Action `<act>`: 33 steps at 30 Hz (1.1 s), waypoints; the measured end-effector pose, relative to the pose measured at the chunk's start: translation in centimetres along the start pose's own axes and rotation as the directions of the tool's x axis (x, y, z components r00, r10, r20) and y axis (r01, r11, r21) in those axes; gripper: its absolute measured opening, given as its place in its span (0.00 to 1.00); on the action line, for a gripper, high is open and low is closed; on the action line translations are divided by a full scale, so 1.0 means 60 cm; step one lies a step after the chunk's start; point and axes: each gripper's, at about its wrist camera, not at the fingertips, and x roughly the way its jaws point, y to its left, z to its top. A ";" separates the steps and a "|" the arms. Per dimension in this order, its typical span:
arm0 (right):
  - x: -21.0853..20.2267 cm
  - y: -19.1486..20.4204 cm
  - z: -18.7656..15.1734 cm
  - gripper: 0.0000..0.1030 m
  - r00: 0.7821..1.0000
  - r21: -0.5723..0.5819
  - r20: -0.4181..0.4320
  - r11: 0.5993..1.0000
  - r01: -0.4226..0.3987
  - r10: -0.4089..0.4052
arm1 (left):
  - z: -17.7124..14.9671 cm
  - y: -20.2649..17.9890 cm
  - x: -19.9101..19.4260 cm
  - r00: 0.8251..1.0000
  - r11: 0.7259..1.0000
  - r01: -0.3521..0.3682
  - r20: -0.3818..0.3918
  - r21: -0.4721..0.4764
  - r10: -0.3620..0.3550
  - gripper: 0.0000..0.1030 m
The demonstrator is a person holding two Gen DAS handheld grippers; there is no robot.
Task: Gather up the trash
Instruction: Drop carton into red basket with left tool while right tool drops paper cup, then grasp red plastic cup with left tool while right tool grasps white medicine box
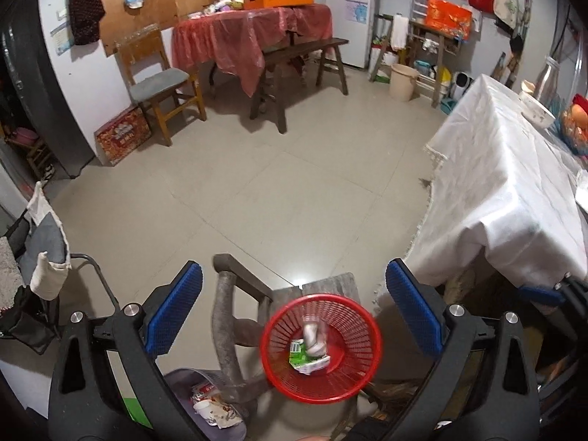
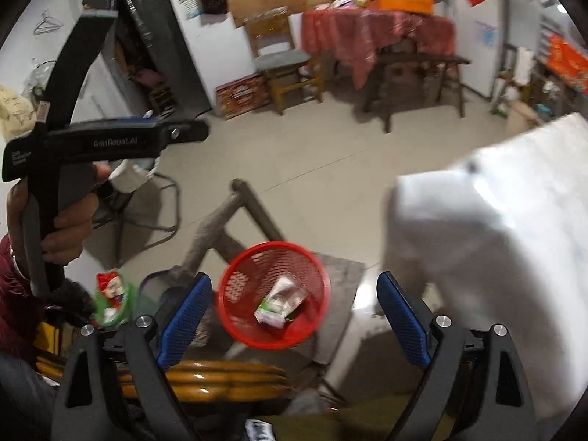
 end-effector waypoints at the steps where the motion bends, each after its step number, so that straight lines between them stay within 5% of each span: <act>1: -0.006 -0.012 -0.003 0.87 1.000 0.021 0.009 1.000 0.003 -0.004 | -0.005 -0.008 0.002 1.000 1.000 0.009 -0.007 0.008 -0.009 0.93; 14: -0.159 -0.164 -0.093 0.91 0.968 0.212 0.192 0.970 0.123 -0.164 | -0.008 -0.163 -0.030 0.991 0.980 0.130 0.020 0.151 -0.135 0.93; 24: -0.290 -0.284 -0.180 0.92 0.888 0.385 0.265 0.886 0.259 -0.375 | -0.032 -0.302 -0.040 0.969 0.939 0.240 0.003 0.246 -0.249 0.93; 33: -0.350 -0.412 -0.266 0.92 0.823 0.561 0.246 0.768 0.310 -0.512 | -0.036 -0.460 -0.047 0.926 0.862 0.364 -0.037 0.354 -0.376 0.93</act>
